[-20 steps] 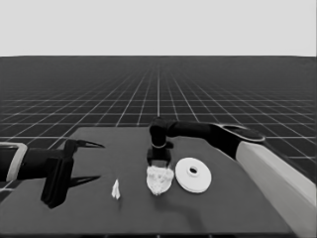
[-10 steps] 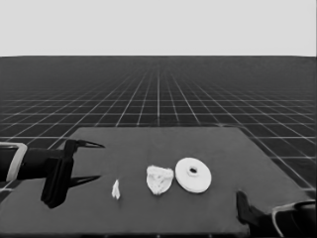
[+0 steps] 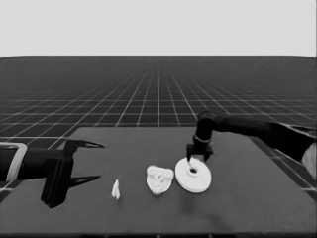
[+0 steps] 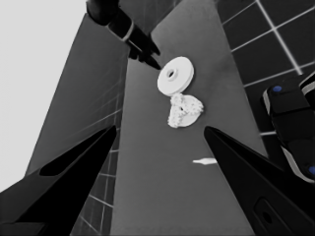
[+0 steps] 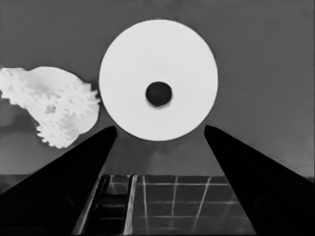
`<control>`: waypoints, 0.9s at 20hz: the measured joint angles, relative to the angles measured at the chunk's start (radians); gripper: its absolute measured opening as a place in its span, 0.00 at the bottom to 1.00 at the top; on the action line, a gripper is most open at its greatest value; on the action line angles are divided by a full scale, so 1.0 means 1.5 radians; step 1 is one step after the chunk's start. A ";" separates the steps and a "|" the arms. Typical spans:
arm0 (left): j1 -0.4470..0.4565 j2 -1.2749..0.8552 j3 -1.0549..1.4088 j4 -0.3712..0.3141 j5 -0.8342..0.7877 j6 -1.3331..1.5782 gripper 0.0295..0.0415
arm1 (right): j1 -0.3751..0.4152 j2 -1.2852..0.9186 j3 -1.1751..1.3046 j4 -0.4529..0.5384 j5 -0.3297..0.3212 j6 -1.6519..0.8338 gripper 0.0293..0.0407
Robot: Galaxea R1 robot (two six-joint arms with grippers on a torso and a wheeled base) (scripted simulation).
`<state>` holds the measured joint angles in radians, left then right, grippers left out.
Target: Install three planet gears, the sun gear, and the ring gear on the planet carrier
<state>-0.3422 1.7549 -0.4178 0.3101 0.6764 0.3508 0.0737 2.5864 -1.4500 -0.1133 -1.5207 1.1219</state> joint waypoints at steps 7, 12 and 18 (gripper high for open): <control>0.000 0.000 0.000 0.000 0.000 0.000 0.75 | -0.123 0.035 -0.089 -0.101 0.062 -0.032 0.81; 0.000 0.000 0.000 0.000 0.000 0.000 0.75 | -0.130 0.038 -0.097 -0.108 0.067 -0.036 0.81; 0.000 0.000 0.000 0.000 0.000 0.000 0.75 | -0.130 0.038 -0.098 -0.108 0.068 -0.036 0.49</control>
<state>-0.3422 1.7549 -0.4178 0.3101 0.6764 0.3508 -0.1218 2.6439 -1.5969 -0.2752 -1.4194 1.0683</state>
